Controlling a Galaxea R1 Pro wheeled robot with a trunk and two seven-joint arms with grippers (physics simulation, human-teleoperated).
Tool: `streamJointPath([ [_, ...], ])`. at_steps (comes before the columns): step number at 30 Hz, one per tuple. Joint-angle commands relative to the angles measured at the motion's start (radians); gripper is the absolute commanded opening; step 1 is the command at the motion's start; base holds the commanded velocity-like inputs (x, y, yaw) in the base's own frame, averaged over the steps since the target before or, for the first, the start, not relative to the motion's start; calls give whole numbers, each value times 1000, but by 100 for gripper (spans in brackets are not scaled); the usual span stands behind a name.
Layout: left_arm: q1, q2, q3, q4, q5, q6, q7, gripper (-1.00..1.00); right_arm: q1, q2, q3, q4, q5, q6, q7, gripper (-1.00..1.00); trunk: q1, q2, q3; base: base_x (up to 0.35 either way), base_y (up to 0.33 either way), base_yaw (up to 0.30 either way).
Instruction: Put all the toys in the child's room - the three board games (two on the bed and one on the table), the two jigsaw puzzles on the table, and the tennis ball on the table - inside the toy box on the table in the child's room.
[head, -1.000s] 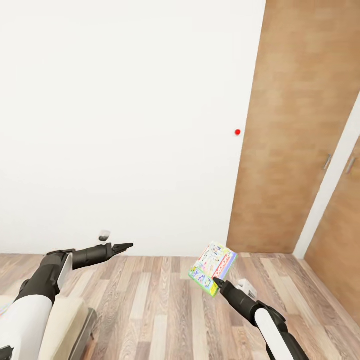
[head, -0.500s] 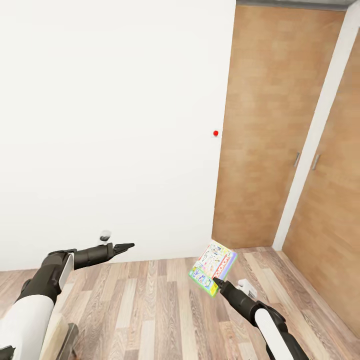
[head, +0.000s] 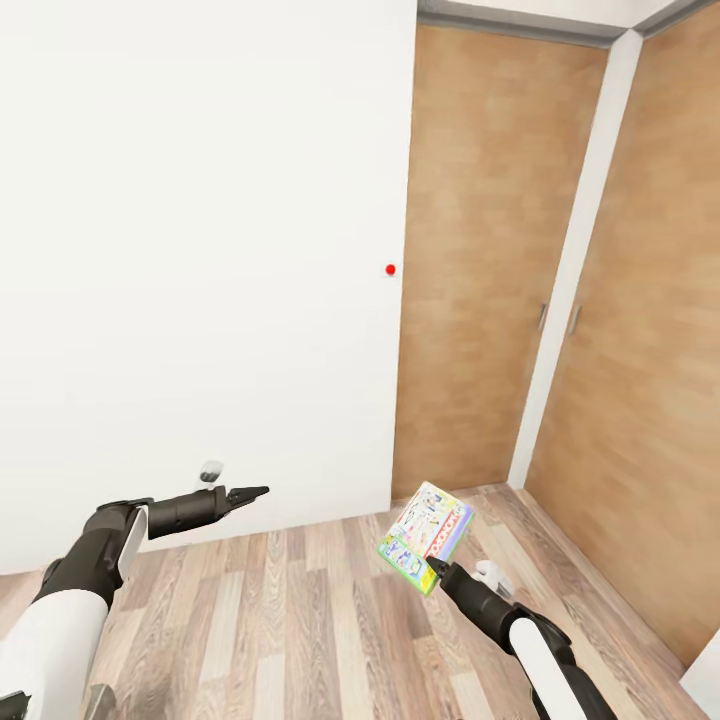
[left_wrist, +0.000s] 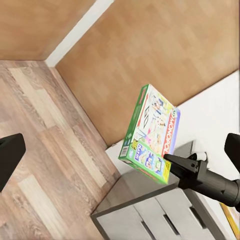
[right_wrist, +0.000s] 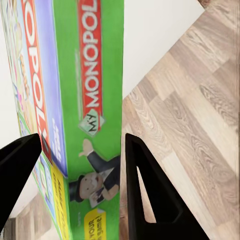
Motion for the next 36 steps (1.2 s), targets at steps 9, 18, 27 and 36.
streamJointPath([
  [9,0,0,4,-1,-7,10,-8,100,0,-1,2,-1,-7,2,-3,-100,0,-1,6,8,0,-246],
  [18,0,0,5,0,-6,9,-11,100,0,-1,2,-1,-7,2,-3,-100,0,-1,12,123,0,-246],
  [27,0,0,5,-1,-7,10,-9,100,0,-1,2,-1,-8,2,-3,-100,0,-1,18,5,0,-246],
  [36,0,0,5,-1,-7,10,-8,100,0,-1,2,-1,-9,2,-3,-100,0,-1,25,-112,18,-246],
])
